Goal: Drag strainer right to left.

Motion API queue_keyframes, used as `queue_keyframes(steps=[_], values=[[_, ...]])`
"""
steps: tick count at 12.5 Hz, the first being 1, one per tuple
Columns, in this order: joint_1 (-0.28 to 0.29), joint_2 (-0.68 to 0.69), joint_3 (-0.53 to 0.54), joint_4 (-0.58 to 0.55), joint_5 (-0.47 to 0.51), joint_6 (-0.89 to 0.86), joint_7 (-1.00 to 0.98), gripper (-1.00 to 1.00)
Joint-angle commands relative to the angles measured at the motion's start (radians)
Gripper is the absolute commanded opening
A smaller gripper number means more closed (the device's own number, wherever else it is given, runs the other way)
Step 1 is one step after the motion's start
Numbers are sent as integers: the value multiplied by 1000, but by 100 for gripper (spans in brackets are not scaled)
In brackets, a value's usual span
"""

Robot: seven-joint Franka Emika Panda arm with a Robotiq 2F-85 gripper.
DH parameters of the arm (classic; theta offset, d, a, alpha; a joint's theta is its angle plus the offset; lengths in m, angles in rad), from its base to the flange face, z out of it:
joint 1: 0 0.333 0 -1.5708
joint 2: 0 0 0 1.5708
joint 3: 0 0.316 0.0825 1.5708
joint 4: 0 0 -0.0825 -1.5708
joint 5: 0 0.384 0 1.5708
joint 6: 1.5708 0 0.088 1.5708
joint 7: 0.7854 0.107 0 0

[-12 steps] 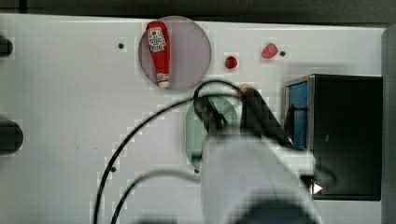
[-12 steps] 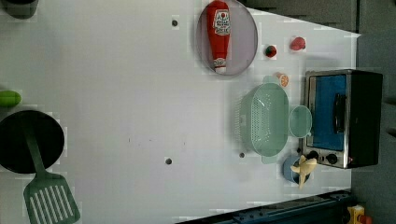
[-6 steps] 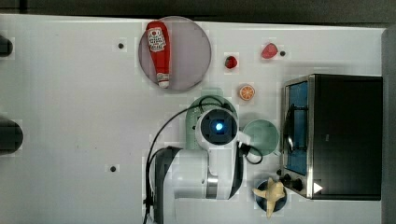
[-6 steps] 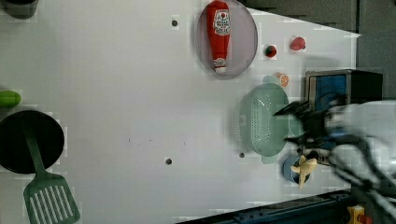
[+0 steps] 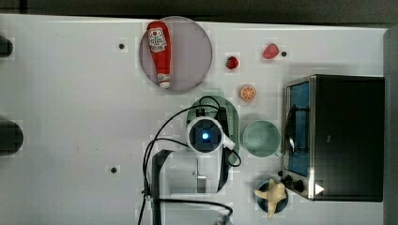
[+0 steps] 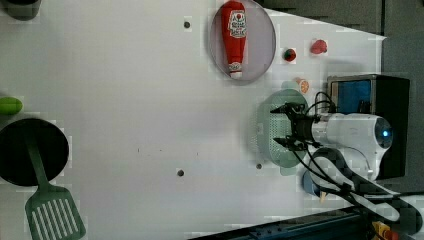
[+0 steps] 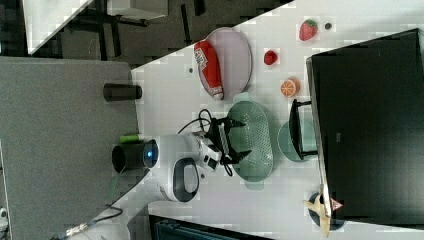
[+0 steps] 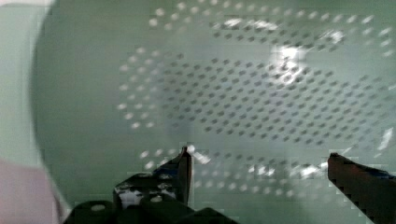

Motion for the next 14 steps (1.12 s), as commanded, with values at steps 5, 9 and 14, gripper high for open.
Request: queue_keyframes(steps=[5,9,14], values=[[59,117,21,18,0,77,137,100],[106,118,22,30,0,57,137,100],[161,110,22,68,0,-15,142,100]])
